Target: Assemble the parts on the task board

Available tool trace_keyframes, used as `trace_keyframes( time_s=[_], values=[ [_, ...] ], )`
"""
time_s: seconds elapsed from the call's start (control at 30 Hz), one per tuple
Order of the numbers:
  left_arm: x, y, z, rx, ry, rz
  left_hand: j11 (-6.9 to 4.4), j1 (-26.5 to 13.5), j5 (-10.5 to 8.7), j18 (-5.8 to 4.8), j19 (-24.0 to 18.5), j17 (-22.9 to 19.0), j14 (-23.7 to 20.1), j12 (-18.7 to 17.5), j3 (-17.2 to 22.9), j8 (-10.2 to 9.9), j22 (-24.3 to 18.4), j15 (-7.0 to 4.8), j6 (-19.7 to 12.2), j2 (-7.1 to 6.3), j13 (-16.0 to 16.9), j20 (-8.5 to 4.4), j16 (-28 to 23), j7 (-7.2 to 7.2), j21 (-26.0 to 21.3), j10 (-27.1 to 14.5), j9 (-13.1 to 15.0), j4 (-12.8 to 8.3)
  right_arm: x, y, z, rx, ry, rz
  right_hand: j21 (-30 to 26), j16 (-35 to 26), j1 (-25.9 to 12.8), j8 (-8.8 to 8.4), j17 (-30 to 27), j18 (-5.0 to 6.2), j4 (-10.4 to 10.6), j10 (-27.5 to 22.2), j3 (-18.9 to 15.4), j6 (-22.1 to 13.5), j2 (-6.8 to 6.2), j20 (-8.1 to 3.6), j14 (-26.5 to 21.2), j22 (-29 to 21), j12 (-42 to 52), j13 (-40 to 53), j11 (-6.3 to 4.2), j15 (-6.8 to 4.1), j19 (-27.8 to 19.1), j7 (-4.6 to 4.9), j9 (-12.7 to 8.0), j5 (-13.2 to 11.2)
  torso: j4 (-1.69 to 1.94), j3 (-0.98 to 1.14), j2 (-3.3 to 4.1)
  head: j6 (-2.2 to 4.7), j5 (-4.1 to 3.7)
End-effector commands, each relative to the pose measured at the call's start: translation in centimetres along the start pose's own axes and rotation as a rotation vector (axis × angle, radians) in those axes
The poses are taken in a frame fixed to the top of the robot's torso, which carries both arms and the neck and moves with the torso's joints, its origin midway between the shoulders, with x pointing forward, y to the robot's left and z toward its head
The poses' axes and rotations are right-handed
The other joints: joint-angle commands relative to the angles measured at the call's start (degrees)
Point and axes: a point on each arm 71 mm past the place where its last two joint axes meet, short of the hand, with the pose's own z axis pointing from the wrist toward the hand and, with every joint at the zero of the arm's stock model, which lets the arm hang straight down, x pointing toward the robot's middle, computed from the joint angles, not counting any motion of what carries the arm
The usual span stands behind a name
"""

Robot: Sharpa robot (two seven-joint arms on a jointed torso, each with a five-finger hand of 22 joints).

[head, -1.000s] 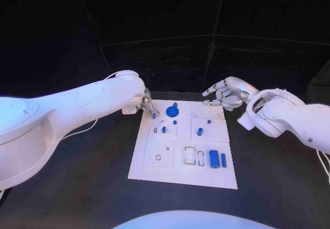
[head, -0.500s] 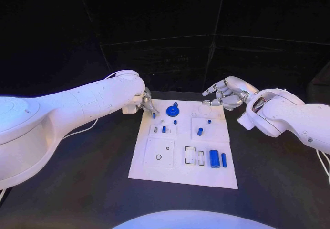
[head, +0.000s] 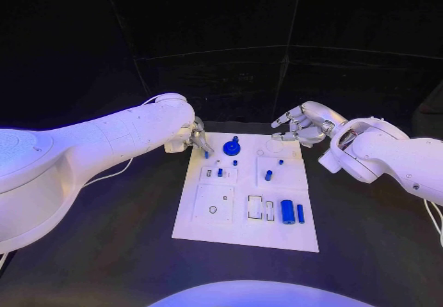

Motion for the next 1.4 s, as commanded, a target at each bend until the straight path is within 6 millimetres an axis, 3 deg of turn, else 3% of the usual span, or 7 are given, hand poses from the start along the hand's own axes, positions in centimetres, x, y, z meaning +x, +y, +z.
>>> trace_keyframes(
  time_s=[0.03,0.37,0.5,0.57,0.7,0.93,1.4],
  values=[
    [0.1,-0.2,0.0,0.019,0.017,-0.005,0.0,-1.1,0.04,0.15,0.3,15.1,5.8,0.2,-0.9,0.2,0.1,-0.24,0.6,-0.74,0.0,-0.12,0.4,0.07,0.4,0.4,-0.1,0.3,-0.1,0.2,0.1,-0.01,-0.004,-0.002,-0.4,-0.4,0.0,0.29,0.0,0.51,-0.2,-0.4,-0.3,-0.4,0.75,-0.07,1.4,-0.1,0.1,0.0,-0.09,-0.35,0.0,-0.02,-0.1,0.3,0.03,-0.01,0.02,0.05,-0.03],
    [0.0,-0.1,0.0,0.019,0.004,-0.014,-0.07,-1.6,0.05,0.16,0.3,15.1,5.8,0.3,-1.7,0.2,0.2,-0.24,0.8,-1.2,0.0,-0.06,0.4,-0.07,0.4,0.5,-0.3,0.1,0.0,0.2,0.1,-0.011,-0.003,-0.002,-0.4,-0.4,0.0,0.29,0.0,0.51,-0.2,-0.4,-0.3,-0.4,0.75,-0.07,1.4,-0.1,0.1,0.0,-0.09,-0.35,0.0,-0.02,-0.1,0.3,0.0,-0.05,0.0,-0.05,-0.04],
    [0.0,-0.2,-0.1,0.025,-0.001,-0.017,-0.66,2.7,0.17,0.18,0.3,15.1,5.8,0.2,1.0,0.0,0.3,-0.58,0.5,0.83,0.0,-0.22,0.4,-0.69,0.4,0.4,-0.5,-2.8,-0.1,0.2,0.1,-0.011,-0.003,-0.002,-0.4,-0.3,0.1,0.3,0.0,0.5,-0.2,-0.4,-0.3,-0.4,0.72,-0.07,1.4,-0.1,0.2,0.0,-0.1,-0.36,0.0,-0.03,-0.1,0.3,0.01,-0.03,-0.01,-0.02,-0.01],
    [0.0,-0.2,-0.1,0.028,-0.004,-0.019,-0.96,7.2,0.24,0.16,0.4,15.1,5.8,-0.1,4.6,-0.6,0.6,-0.93,-0.3,2.06,-0.1,-0.5,0.4,-0.94,0.5,0.2,-0.8,-6.1,-0.1,0.2,0.1,-0.012,-0.003,-0.002,-0.4,-0.3,0.1,0.3,0.0,0.5,-0.2,-0.4,-0.3,-0.4,0.72,-0.07,1.4,-0.1,0.2,0.0,-0.1,-0.36,0.0,-0.03,-0.1,0.3,0.04,-0.03,-0.01,-0.06,-0.06],
    [0.0,0.0,-0.2,0.035,-0.013,-0.024,-0.09,6.7,0.01,0.04,0.4,15.1,5.8,-0.6,10.4,-0.8,0.9,-0.46,-0.4,0.7,-0.5,-0.33,0.4,-0.2,0.7,0.2,-1.2,-8.8,-0.1,0.2,0.1,-0.012,-0.003,-0.002,-0.4,-0.3,0.1,0.3,0.0,0.5,-0.2,-0.4,-0.3,-0.4,0.72,-0.07,1.4,-0.1,0.2,0.0,-0.1,-0.36,0.0,-0.03,-0.1,0.3,0.03,-0.04,-0.02,-0.1,-0.07],
    [-0.1,0.5,-0.5,0.046,-0.039,-0.04,-0.27,2.3,0.19,0.0,0.6,15.1,5.8,-0.8,19.8,-0.1,1.5,-0.28,0.1,-3.0,-0.8,-0.1,0.4,-0.13,0.8,0.8,-1.3,-11.2,-0.1,0.2,0.1,-0.012,-0.004,-0.002,-0.4,-0.3,0.1,0.31,0.0,0.5,-0.2,-0.4,-0.3,-0.4,0.72,-0.07,1.4,-0.1,0.2,0.0,-0.1,-0.36,0.0,-0.03,-0.1,0.3,0.05,-0.02,-0.07,-0.04,-0.09],
    [-0.3,1.2,-2.2,0.08,-0.092,-0.063,-0.35,-1.6,0.09,-0.09,0.8,15.1,5.8,-0.6,26.5,0.7,2.1,-0.32,0.4,-5.6,-0.7,-0.12,0.4,-0.26,1.1,1.5,-1.2,-12.4,-0.3,-0.1,-0.2,-0.005,-0.01,-0.004,-0.4,-0.4,0.1,0.33,0.0,0.49,-0.2,-0.3,-0.3,-0.4,0.74,-0.07,1.4,-0.1,0.2,0.1,-0.1,-0.36,0.1,-0.03,-0.1,0.3,0.17,0.0,-0.11,0.01,0.08]
  ],
)
